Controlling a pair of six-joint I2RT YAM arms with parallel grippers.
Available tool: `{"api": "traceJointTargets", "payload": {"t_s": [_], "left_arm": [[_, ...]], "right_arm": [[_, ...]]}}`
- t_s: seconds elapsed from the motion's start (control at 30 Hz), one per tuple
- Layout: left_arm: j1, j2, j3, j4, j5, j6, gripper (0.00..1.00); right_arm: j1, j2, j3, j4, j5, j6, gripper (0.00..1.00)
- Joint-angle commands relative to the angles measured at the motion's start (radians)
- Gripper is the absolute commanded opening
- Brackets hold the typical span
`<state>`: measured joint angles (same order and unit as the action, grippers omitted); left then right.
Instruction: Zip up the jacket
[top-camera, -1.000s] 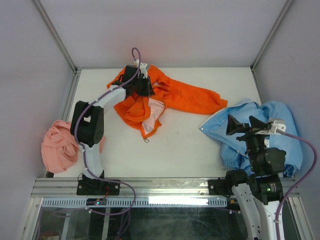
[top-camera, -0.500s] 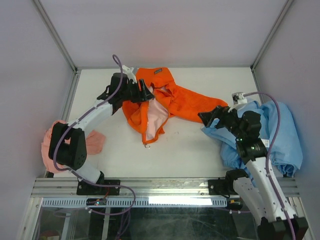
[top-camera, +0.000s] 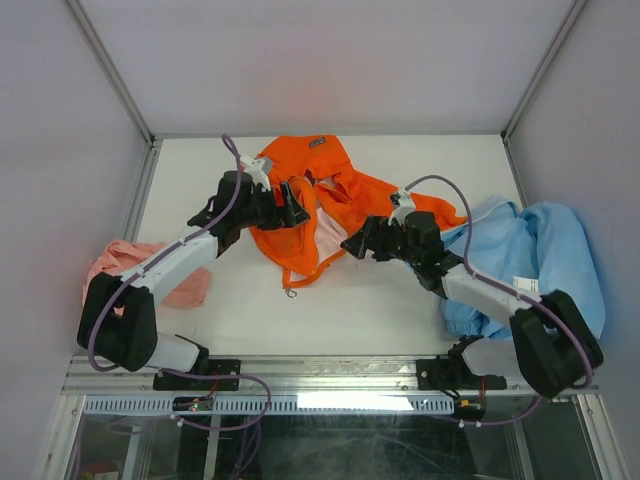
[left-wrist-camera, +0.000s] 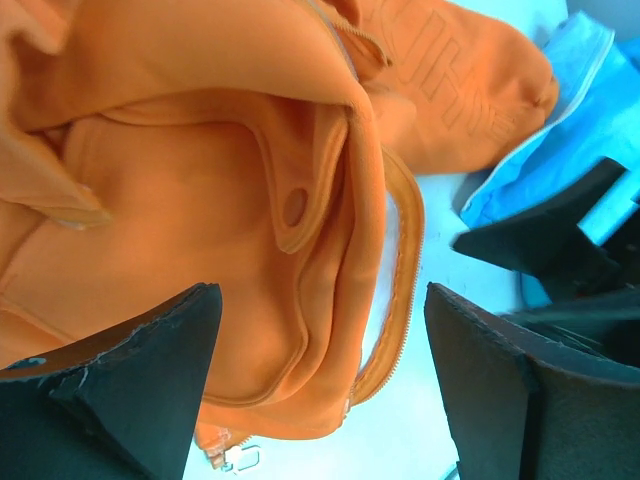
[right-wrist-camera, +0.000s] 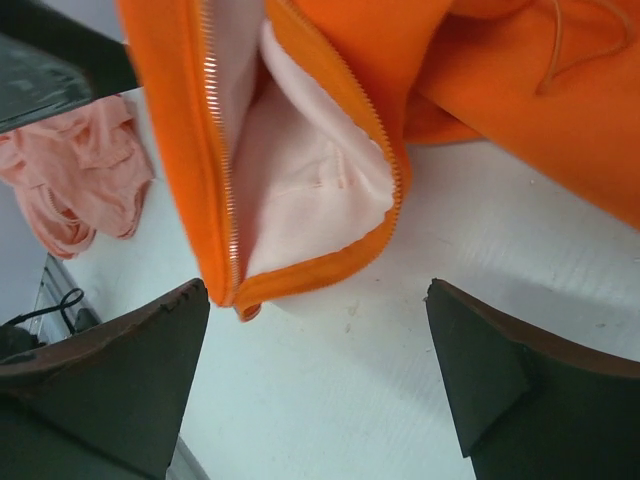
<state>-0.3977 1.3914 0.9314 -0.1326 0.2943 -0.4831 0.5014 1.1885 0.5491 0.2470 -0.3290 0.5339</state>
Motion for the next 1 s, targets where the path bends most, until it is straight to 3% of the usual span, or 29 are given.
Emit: {"api": "traceJointTargets", "payload": {"t_s": [0.0, 0.23, 0.3, 0.37, 0.43, 0.47, 0.5, 0.53, 0.57, 0.73, 0.97], "left_arm": [[-0.055, 0.069, 0.05, 0.065, -0.033, -0.012, 0.84], [-0.075, 0.223, 0.131, 0.099, -0.062, -0.011, 0.78], [-0.075, 0.258, 0.151, 0.109, -0.068, -0.006, 0.64], [-0.071, 0.275, 0.181, 0.109, -0.098, 0.014, 0.37], [-0.052, 0.283, 0.224, 0.082, -0.123, 0.042, 0.18], [-0.033, 0.284, 0.25, 0.062, -0.131, 0.055, 0.04], [-0.008, 0.282, 0.277, 0.041, -0.141, 0.064, 0.0], [0.02, 0.277, 0.307, 0.022, -0.142, 0.07, 0.0], [0.056, 0.271, 0.335, 0.006, -0.139, 0.076, 0.0], [0.254, 0.279, 0.557, -0.107, -0.121, 0.083, 0.0], [0.4, 0.423, 1.133, -0.417, -0.143, 0.161, 0.0]], "right_arm": [[0.063, 0.175, 0.055, 0.251, 0.121, 0.112, 0.9], [0.095, 0.418, 0.121, 0.381, 0.16, 0.17, 0.75], [0.094, 0.462, 0.144, 0.403, 0.157, 0.173, 0.65], [0.089, 0.479, 0.171, 0.382, 0.16, 0.156, 0.39], [0.063, 0.464, 0.209, 0.297, 0.184, 0.113, 0.05], [0.043, 0.45, 0.237, 0.233, 0.184, 0.113, 0.05], [0.014, 0.435, 0.273, 0.17, 0.184, 0.113, 0.05], [-0.017, 0.422, 0.312, 0.093, 0.184, 0.113, 0.05], [-0.056, 0.409, 0.36, 0.019, 0.218, -0.021, 0.0], [-0.233, 0.395, 0.688, -0.305, 0.29, -0.272, 0.0], [-0.355, 0.465, 1.244, -0.583, 0.501, -0.482, 0.0]]}}
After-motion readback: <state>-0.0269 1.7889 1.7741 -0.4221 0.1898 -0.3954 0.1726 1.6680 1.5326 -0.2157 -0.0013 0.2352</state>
